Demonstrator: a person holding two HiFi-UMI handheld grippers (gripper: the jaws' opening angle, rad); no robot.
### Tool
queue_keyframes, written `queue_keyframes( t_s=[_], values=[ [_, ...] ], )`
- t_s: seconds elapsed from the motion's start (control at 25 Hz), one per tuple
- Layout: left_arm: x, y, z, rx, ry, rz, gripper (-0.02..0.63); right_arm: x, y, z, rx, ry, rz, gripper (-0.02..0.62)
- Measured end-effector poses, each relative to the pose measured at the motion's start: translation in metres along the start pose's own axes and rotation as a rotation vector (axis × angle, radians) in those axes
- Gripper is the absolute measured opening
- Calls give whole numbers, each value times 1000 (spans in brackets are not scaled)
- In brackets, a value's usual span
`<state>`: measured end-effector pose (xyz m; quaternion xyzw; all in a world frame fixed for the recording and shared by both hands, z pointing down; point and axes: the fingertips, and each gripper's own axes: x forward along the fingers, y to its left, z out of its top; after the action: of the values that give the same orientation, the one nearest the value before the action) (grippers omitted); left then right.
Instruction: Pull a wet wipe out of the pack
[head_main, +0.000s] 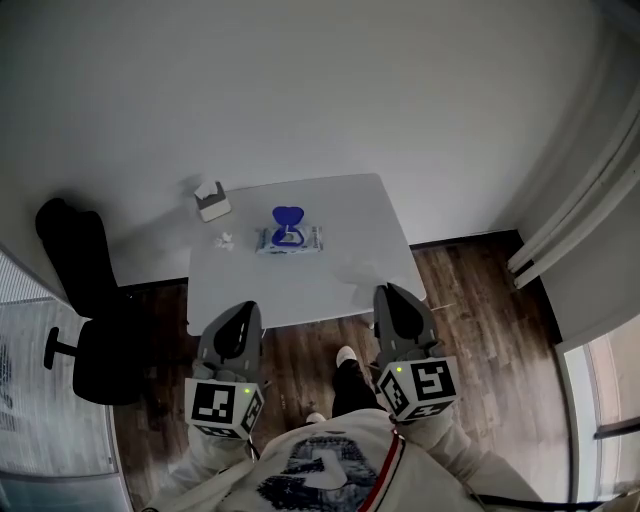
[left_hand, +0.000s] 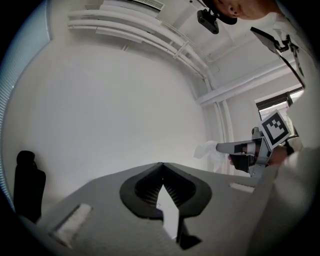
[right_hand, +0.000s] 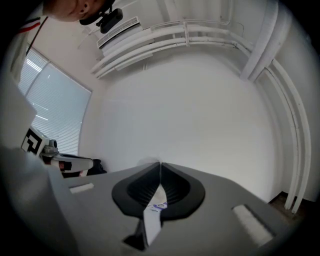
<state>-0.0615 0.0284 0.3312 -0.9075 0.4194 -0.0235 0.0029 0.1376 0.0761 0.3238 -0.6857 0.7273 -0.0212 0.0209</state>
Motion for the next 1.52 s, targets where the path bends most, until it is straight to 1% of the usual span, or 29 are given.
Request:
queue_keyframes(
  t_s=[0.32, 0.48, 0.56, 0.72, 0.84, 0.92, 1.08, 1.52],
  values=[
    [-14, -21, 2, -4, 13, 16, 5, -21, -7, 1, 14, 13, 18, 14],
    [-16, -26, 3, 7, 18, 59, 5, -19, -19, -1, 29, 14, 25, 12],
    [-17, -29, 1, 1, 24, 81, 5, -18, -23, -3, 24, 21, 28, 12],
    [-19, -39, -3, -13, 52, 115, 5, -22, -29, -2, 13, 42, 71, 11],
    [-9, -51, -3, -16, 59, 139, 5, -27, -43, 1, 15, 43, 84, 11],
    [-3, -64, -1, -23, 53, 138, 5, -34, -53, -1, 23, 53, 84, 11],
    [6, -87, 4, -12, 43, 118, 5, -47, -68, -2, 20, 59, 82, 12],
    [19, -102, -3, 3, 70, 130, 5, -46, -83, -19, 50, 76, 102, 11]
  ],
)
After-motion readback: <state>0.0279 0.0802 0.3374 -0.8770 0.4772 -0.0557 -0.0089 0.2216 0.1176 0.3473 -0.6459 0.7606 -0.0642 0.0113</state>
